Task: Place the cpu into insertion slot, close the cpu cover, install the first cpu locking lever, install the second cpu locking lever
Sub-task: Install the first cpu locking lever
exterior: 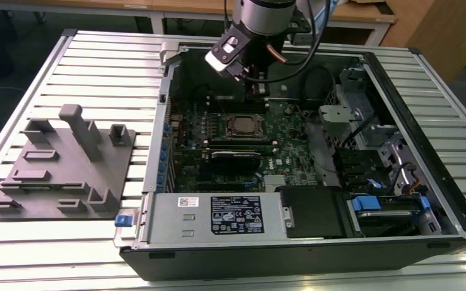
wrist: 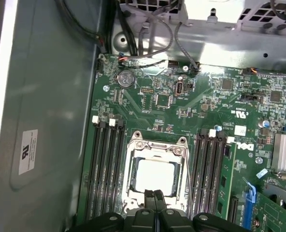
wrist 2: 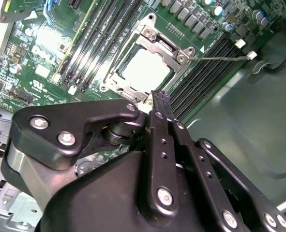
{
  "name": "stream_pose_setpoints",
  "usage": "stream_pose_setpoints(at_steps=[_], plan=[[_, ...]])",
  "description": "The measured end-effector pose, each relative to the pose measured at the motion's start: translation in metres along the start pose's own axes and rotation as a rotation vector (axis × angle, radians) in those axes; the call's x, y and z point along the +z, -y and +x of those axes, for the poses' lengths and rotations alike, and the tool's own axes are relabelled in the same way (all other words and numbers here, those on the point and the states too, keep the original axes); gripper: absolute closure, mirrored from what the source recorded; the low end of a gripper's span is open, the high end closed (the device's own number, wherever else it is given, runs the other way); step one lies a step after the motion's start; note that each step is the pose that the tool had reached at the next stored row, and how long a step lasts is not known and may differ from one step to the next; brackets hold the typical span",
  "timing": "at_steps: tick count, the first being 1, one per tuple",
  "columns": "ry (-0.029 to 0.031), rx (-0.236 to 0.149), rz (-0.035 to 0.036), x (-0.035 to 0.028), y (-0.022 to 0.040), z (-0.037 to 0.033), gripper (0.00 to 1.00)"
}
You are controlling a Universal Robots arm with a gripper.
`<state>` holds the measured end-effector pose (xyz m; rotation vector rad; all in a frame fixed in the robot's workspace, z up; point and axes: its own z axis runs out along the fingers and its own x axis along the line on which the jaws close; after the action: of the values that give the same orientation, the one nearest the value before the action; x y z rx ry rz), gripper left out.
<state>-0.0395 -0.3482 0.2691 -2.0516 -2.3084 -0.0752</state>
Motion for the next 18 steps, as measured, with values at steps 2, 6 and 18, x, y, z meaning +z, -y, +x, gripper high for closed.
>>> stream_pose_setpoints(at_steps=[2, 6, 18], plan=[[0.0000, -0.012, 0.0009, 0.0000, 0.0000, 0.0000, 0.89], [0.0000, -0.038, 0.0027, 0.0000, 0.0000, 0.0000, 0.89], [-0.0001, -0.060, 0.0043, 0.0000, 0.0000, 0.0000, 0.89]])
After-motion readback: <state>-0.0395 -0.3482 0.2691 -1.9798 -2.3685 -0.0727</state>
